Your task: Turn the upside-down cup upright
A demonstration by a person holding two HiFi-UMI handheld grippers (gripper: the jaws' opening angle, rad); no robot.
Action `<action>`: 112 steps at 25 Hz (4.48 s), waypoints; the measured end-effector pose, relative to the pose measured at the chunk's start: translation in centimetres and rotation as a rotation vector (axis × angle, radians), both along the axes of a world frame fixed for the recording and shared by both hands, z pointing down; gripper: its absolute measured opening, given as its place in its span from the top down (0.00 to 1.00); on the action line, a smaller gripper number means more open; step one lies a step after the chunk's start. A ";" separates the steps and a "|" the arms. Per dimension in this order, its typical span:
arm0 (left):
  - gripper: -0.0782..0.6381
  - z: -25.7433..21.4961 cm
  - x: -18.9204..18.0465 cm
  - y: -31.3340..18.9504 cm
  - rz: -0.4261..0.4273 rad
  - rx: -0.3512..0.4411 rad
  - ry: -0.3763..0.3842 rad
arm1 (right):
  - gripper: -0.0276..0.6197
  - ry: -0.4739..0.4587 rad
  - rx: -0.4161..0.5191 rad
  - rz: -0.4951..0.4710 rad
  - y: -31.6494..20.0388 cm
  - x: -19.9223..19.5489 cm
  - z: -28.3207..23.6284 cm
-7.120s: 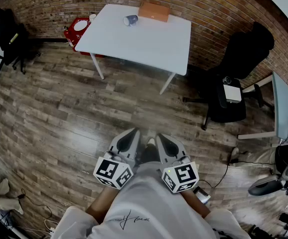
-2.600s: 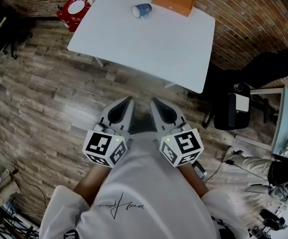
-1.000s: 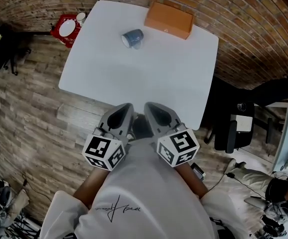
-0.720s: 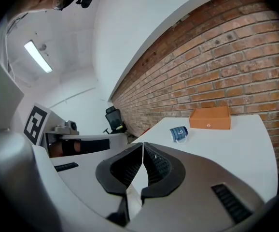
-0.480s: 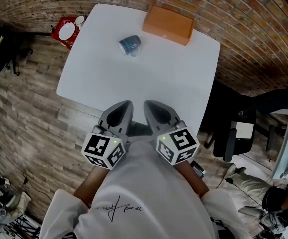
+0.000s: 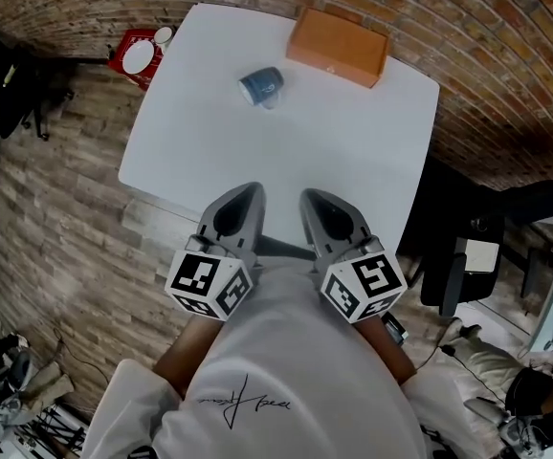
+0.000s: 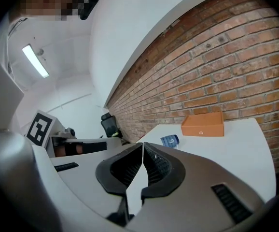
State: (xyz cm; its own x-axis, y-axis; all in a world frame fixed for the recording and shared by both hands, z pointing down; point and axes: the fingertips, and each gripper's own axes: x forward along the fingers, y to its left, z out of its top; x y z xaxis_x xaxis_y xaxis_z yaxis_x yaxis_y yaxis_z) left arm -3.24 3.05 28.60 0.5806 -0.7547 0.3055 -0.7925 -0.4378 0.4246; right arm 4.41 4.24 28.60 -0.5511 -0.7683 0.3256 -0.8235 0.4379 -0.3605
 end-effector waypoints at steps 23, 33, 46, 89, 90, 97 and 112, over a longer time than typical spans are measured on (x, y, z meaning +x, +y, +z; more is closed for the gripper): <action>0.88 3.3 -1.9 -6.7 -0.054 -0.112 0.061 | 0.92 0.060 -0.036 -0.017 -7.3 -0.9 1.5; 0.88 4.6 -3.2 -9.4 -0.085 -0.147 0.074 | 0.92 0.082 -0.073 -0.039 -9.8 -1.8 2.7; 0.88 6.3 -2.5 -12.0 -0.081 -0.167 0.097 | 0.92 0.099 -0.105 -0.082 -12.8 -2.4 4.4; 0.88 12.6 -2.9 -19.0 -0.075 -0.298 0.160 | 0.92 0.132 -0.151 -0.104 -21.5 -3.0 9.0; 0.88 12.7 -2.9 -19.1 -0.076 -0.301 0.161 | 0.92 0.136 -0.154 -0.106 -21.7 -2.9 9.2; 0.87 14.4 -2.8 -19.9 -0.071 -0.330 0.156 | 0.92 0.136 -0.165 -0.102 -23.1 -2.8 10.2; 0.81 16.8 -2.7 -21.0 -0.044 -0.387 0.189 | 0.92 0.137 -0.200 -0.099 -24.5 -3.1 12.3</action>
State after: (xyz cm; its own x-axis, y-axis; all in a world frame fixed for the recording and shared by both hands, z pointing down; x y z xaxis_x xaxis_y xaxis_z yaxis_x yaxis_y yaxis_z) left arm -5.90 -17.97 45.36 0.6233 -0.6303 0.4628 -0.6996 -0.1852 0.6901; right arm 1.31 -20.27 40.92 -0.5610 -0.6256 0.5421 -0.8271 0.4505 -0.3361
